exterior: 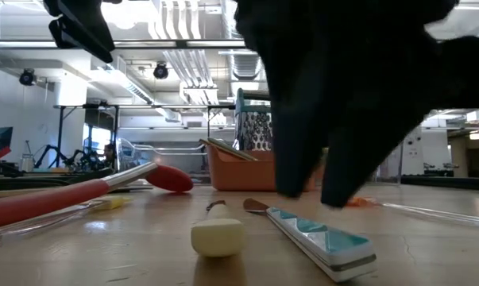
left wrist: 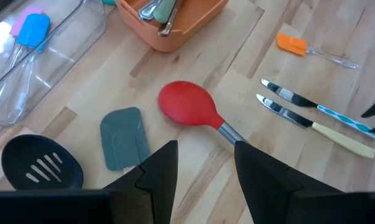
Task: Pick & Place Kitchen Items
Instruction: Put the white table knife into the orange bin
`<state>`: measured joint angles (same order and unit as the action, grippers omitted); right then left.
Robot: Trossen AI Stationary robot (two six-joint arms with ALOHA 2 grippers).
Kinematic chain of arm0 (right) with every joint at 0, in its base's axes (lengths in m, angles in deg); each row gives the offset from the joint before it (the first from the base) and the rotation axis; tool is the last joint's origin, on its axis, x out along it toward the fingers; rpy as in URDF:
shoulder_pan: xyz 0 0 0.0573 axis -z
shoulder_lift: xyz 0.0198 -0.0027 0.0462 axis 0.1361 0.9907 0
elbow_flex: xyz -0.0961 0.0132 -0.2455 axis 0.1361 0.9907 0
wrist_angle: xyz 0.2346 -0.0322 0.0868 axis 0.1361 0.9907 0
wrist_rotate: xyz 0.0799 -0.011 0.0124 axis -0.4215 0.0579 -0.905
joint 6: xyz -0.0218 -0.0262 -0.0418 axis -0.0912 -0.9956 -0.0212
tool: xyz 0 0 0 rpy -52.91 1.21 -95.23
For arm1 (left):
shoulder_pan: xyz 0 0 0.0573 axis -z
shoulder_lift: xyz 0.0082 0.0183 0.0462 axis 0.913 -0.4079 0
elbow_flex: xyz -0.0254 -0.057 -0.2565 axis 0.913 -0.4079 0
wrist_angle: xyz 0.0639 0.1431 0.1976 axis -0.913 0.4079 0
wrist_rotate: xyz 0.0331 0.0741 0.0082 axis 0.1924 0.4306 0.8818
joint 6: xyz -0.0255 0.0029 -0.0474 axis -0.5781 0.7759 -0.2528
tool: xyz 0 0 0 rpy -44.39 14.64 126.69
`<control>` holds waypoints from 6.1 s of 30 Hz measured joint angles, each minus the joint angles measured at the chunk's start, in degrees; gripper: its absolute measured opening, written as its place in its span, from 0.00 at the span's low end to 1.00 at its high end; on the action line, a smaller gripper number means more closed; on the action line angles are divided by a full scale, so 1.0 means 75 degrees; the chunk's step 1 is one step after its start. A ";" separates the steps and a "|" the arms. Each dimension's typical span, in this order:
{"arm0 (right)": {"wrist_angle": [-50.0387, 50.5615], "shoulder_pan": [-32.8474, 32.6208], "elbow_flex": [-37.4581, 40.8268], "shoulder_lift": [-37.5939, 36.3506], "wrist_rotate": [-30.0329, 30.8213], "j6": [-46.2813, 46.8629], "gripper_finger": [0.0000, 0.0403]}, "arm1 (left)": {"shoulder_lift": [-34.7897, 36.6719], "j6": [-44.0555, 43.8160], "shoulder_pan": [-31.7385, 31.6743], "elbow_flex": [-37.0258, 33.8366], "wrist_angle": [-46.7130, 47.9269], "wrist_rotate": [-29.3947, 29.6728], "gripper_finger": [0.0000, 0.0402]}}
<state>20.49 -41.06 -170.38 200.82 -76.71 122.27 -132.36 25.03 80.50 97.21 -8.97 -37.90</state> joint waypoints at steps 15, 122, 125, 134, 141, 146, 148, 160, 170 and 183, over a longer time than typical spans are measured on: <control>0.0491 0.0004 -0.1167 0.1379 -0.0536 0.0193 0.25 | 0.0003 -0.0009 0.0000 0.0000 0.0080 -0.0313 0.41; -0.0730 0.2087 -0.1131 -0.3808 0.3107 -0.7337 0.05 | -0.1241 0.3159 -0.2235 -0.1530 -1.2828 -0.4590 0.08; -0.0731 0.2091 -0.1131 -0.3815 0.3112 -0.7375 0.05 | -0.1241 0.3159 -0.2251 -0.1508 -1.2809 -0.4600 0.08; -0.0496 0.2084 -0.1134 -0.4076 0.3072 -0.7199 0.23 | -0.1233 0.3006 -0.2415 -0.1466 -1.2700 -0.4754 0.08; 0.1435 0.2022 -0.1146 -0.4652 0.2970 -0.6148 0.33 | -0.1230 0.2925 -0.2666 -0.1185 -1.1507 -0.4783 0.08; 0.2995 0.1952 -0.1149 -0.5049 0.2978 -0.4929 0.35 | -0.1230 0.3491 -0.3030 -0.0410 -0.8918 -0.4771 0.08; 0.3691 0.1883 -0.1146 -0.5129 0.3011 -0.4405 0.35 | -0.1276 0.3866 -0.3197 0.0035 -0.7766 -0.4754 0.08; 0.5061 0.1592 -0.0869 -0.5819 0.3745 -0.3252 0.29 | -0.2837 0.5489 -0.4415 0.3291 -0.2098 -0.4325 0.08; 0.5073 0.1566 -0.0333 -0.6220 0.4230 -0.3211 0.25 | -0.4924 0.6302 -0.4657 0.5496 0.0679 -0.3547 0.08; 0.5066 0.1568 0.0000 -0.6408 0.4235 -0.3218 0.21 | -0.7548 0.7027 -0.4614 0.7464 0.3987 -0.1740 0.08</control>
<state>58.48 -29.30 -170.38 152.76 -44.95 98.14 -188.97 77.73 45.89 153.19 20.93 -50.95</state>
